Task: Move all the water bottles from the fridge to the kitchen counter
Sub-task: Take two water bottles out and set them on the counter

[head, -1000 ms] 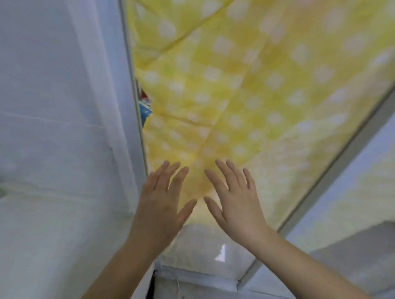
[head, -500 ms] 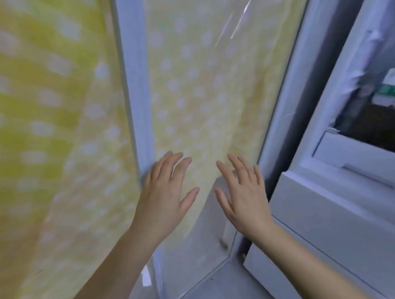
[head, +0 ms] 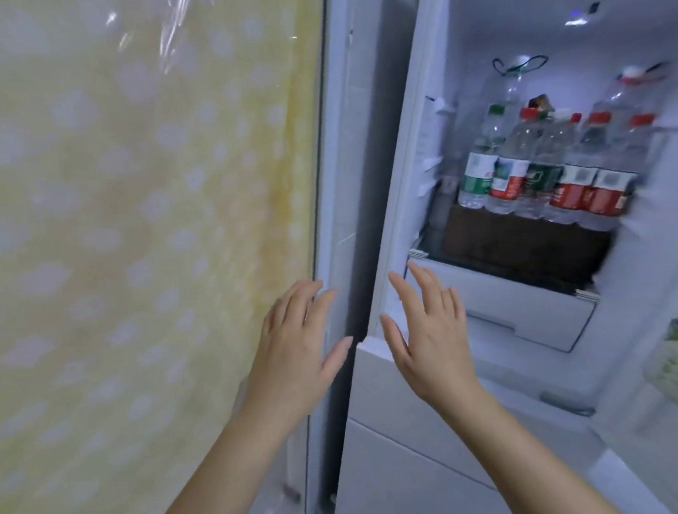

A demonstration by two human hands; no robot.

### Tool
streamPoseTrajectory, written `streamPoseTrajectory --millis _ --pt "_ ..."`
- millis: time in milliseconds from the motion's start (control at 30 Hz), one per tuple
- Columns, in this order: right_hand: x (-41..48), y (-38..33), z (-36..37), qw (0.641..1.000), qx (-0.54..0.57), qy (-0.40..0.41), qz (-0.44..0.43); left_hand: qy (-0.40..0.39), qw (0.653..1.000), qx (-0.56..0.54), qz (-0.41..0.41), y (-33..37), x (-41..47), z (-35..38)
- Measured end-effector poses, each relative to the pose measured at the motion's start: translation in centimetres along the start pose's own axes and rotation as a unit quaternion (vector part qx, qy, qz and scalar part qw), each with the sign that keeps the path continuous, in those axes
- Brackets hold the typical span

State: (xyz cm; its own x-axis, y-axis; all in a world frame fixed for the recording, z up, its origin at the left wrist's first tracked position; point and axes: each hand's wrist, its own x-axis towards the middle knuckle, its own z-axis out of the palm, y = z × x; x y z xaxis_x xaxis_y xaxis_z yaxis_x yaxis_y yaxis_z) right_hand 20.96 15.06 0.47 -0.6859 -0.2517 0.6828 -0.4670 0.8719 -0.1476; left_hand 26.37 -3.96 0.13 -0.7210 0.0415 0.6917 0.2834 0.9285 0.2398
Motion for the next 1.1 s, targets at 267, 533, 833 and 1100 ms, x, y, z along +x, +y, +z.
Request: streamPoseTrajectory --millis 267,533,833,1100 --pt "4.7 5.0 1.5 0.992 -0.084 0.029 0.085 -0.023 0.991 -0.100 0.084 0.1 9.1 6.6" --pt "10.9 11.3 1.9 0.977 -0.139 0.084 0.136 -0.013 0.972 -0.158 0.172 2.3 20.6 11.7" --pt "19.9 21.9 1.9 0.965 -0.131 0.132 0.183 -0.020 0.972 -0.174 0.154 8.2 31.8 19.4" --pt "31.2 27.8 0.0 0.968 -0.070 0.179 0.159 0.018 0.965 -0.253 0.062 13.0 42.6 22.8"
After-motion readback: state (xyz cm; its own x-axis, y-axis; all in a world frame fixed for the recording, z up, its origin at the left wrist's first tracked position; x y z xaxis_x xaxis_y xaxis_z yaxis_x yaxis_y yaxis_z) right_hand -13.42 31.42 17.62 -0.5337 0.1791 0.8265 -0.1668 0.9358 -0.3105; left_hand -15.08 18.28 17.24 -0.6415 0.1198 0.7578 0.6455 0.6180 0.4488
